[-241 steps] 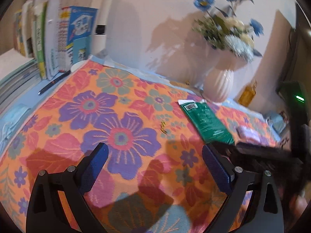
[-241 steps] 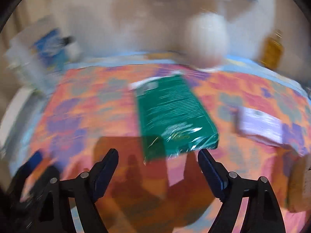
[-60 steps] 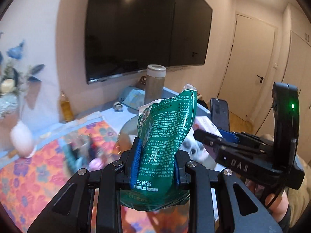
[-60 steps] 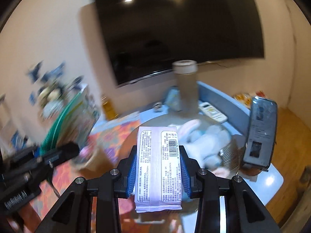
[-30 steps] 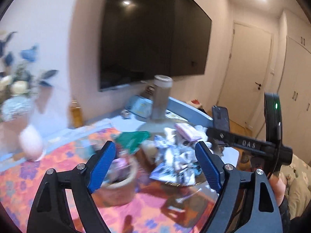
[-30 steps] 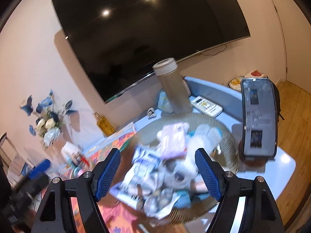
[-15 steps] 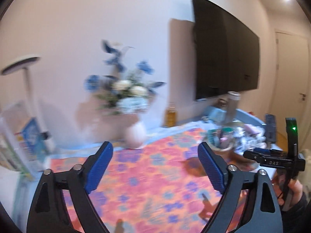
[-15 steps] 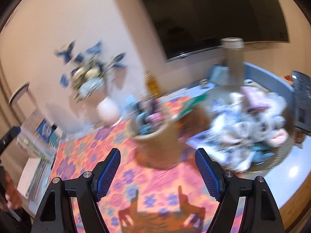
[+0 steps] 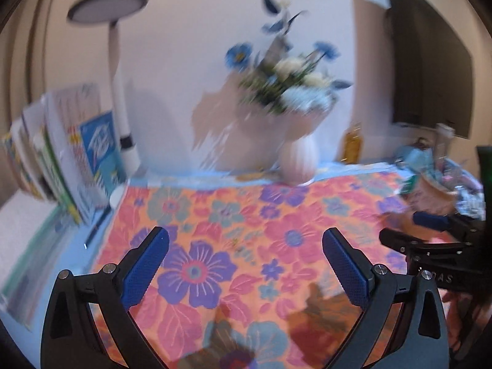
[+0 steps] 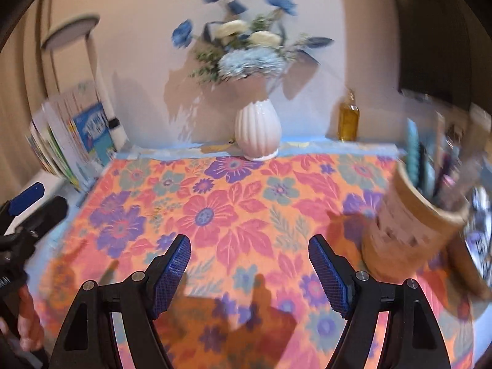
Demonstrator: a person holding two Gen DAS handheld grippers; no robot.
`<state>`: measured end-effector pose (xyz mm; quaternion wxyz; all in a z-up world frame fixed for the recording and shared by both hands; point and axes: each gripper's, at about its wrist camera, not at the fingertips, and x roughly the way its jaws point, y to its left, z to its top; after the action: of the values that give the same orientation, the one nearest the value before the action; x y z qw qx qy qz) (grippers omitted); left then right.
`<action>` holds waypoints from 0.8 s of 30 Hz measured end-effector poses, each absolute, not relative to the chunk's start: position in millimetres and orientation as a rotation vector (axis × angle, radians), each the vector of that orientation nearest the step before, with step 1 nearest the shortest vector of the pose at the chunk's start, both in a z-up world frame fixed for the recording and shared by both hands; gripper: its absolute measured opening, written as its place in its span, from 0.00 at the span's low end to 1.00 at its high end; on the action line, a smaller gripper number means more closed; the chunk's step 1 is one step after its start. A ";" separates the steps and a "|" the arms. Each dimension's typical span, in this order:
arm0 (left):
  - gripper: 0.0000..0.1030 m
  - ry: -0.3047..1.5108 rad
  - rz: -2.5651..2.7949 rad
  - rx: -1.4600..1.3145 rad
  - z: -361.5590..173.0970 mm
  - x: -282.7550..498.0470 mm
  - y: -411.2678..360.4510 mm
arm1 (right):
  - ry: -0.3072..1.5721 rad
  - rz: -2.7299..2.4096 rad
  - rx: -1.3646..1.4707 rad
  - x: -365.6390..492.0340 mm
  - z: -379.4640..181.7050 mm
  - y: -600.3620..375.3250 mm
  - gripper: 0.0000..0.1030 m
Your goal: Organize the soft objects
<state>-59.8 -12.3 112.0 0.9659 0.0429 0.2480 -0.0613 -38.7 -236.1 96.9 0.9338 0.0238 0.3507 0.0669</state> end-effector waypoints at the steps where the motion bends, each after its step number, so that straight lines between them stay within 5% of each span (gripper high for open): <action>1: 0.97 0.508 -0.117 0.086 101.6 -55.4 -12.4 | 0.710 0.126 0.026 -34.8 92.4 -231.2 0.76; 11: 0.97 0.617 -0.088 0.012 50.8 -26.9 -4.7 | 0.750 0.060 -0.034 -5.3 44.5 -213.7 0.76; 17: 0.97 0.629 -0.072 -0.009 48.4 -25.1 -0.4 | 0.679 0.024 -0.050 -16.4 51.2 -212.6 0.94; 24: 0.97 0.658 -0.068 -0.020 46.2 -20.2 2.3 | 0.683 0.027 -0.040 -16.0 50.5 -213.9 0.95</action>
<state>-20.2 2.3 46.2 0.9458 -0.0096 0.3228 -0.0335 -16.0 -213.9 50.5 0.9420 -0.0194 0.3347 0.0134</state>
